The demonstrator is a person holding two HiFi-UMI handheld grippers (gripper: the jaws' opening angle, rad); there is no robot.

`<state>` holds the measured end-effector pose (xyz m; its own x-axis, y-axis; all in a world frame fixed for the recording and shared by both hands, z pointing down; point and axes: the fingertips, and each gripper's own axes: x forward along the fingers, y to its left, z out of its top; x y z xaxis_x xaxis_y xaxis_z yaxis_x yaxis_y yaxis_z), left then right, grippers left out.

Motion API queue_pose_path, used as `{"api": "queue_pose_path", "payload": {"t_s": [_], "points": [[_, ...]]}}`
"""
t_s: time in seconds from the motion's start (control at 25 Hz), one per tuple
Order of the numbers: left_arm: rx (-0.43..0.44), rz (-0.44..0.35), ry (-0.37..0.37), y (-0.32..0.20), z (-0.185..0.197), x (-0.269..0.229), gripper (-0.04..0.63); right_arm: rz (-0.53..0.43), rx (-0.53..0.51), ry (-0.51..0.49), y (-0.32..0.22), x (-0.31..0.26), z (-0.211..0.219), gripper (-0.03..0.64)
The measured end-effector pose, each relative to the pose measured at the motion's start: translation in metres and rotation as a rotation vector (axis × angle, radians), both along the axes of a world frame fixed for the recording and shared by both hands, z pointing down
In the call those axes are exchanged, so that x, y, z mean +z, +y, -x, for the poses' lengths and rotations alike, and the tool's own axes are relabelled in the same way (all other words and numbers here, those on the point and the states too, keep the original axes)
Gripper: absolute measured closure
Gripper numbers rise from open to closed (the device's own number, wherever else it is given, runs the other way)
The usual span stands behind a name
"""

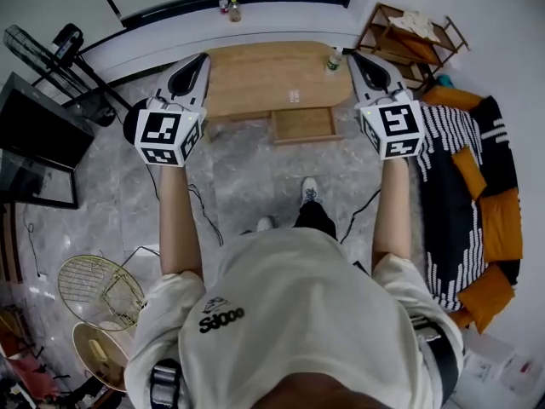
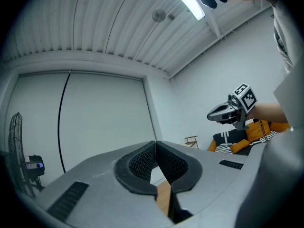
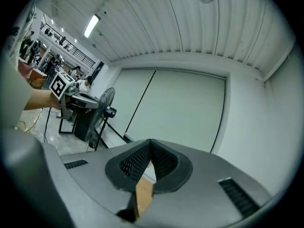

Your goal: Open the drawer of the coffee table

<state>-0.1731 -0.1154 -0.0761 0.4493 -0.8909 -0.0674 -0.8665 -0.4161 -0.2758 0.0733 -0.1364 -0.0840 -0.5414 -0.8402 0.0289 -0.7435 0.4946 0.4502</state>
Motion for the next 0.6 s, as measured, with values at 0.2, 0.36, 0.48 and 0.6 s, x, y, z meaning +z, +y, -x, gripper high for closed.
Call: {"api": "queue_pose_path", "payload": {"t_s": [0.2,0.36,0.48,0.6], "points": [[0.039,-0.03,-0.013,0.018,-0.018,-0.006,0.577,-0.015,-0.015,0.002,0.019,-0.003,0.002,0.611],[0.078,-0.029,-0.024,0.026,-0.031,-0.003,0.577,-0.032,-0.029,-0.012,0.026,-0.007,0.005,0.611],[0.092,-0.032,-0.035,0.029,-0.035,-0.003,0.577,-0.031,-0.034,-0.008,0.029,-0.006,0.01,0.611],[0.099,-0.044,-0.04,0.028,-0.039,-0.009,0.577,-0.027,-0.036,0.005,0.029,-0.005,0.01,0.611]]}}
